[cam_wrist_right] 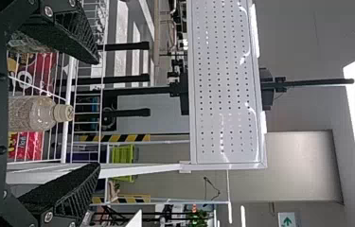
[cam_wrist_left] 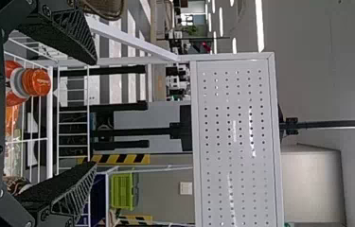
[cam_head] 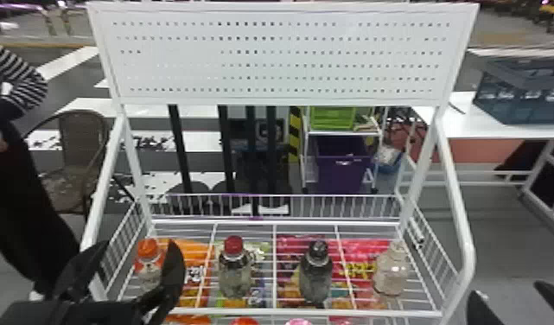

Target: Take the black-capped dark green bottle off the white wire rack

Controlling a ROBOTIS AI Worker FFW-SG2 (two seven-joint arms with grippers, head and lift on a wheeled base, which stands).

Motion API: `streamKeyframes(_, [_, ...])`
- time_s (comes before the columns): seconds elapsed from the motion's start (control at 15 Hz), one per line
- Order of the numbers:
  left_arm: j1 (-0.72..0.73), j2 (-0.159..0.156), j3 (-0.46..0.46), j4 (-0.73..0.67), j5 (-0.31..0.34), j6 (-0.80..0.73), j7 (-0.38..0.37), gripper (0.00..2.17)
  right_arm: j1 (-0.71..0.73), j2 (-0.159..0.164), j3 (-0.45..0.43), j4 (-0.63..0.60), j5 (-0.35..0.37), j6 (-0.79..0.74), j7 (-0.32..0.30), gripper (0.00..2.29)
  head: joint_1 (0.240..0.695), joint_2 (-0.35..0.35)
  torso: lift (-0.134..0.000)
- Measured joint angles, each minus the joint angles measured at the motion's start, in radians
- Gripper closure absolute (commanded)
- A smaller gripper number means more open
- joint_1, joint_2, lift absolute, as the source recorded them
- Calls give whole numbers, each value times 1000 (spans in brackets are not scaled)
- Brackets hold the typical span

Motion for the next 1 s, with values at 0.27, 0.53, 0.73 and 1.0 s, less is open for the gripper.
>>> streamKeyframes(0.27, [-1, -1, -2, 2, 0, -1, 0, 137, 2, 0, -1, 0, 0, 0, 0, 124, 499, 0, 0])
streamKeyframes(0.53, [-2, 0, -2, 2, 0, -2, 0, 137, 3, 0, -1, 0, 0, 0, 0, 124, 499, 0, 0])
streamKeyframes(0.73, [-4, -1, -2, 1, 0, 0, 0, 137, 0, 0, 5, 18, 5, 0, 0, 124, 499, 0, 0])
streamKeyframes(1.0, [-6, -2, -5, 4, 0, 0, 0, 137, -41, 0, 86, 160, 65, -47, 0, 124, 499, 0, 0])
